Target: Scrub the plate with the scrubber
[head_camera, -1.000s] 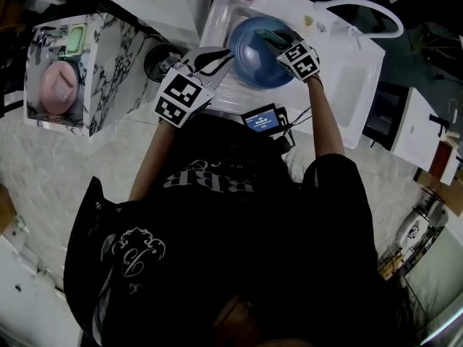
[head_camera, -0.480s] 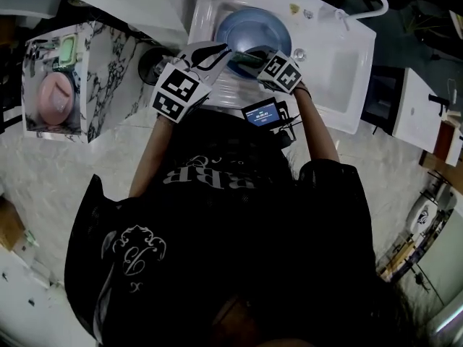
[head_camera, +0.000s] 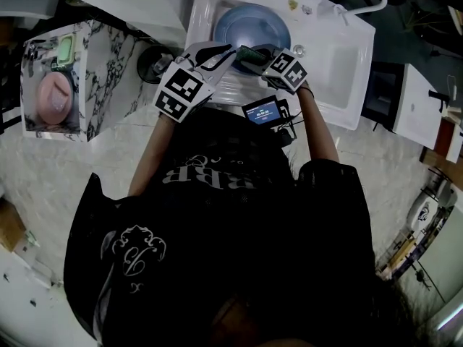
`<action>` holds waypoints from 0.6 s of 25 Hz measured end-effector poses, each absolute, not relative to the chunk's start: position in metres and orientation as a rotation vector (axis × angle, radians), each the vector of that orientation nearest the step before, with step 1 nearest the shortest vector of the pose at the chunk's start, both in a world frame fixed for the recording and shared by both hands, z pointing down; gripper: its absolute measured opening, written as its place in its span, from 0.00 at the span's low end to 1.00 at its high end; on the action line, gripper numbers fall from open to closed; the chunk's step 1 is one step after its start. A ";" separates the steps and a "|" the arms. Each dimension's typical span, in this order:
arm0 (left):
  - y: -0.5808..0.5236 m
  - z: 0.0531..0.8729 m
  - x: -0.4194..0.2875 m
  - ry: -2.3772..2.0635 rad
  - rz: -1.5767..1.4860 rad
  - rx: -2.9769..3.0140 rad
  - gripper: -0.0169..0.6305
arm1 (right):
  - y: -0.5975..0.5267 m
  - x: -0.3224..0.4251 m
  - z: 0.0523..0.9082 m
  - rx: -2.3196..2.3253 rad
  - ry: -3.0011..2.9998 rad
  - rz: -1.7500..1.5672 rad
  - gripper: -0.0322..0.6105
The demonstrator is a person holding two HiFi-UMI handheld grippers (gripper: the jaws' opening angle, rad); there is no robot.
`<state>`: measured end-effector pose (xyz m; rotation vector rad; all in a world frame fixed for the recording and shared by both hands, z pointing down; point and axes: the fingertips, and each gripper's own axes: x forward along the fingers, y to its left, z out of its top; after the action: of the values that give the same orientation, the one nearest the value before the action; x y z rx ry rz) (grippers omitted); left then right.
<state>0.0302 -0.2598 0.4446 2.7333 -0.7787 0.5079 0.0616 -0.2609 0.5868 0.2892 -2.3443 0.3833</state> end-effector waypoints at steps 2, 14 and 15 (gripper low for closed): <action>-0.259 0.444 0.029 -0.779 0.501 2.732 0.09 | -0.281 0.072 0.584 0.377 -2.334 0.345 0.19; -0.255 0.452 0.017 -0.787 0.519 2.703 0.09 | -0.400 0.135 0.582 0.656 -2.145 0.047 0.19; -0.255 0.453 0.014 -0.790 0.521 2.699 0.09 | -0.404 0.138 0.584 0.647 -2.126 0.039 0.19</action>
<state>0.0145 -0.2554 0.4529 2.6993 -0.7901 0.5206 0.1376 -0.4040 0.5845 0.6470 -2.1256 0.0390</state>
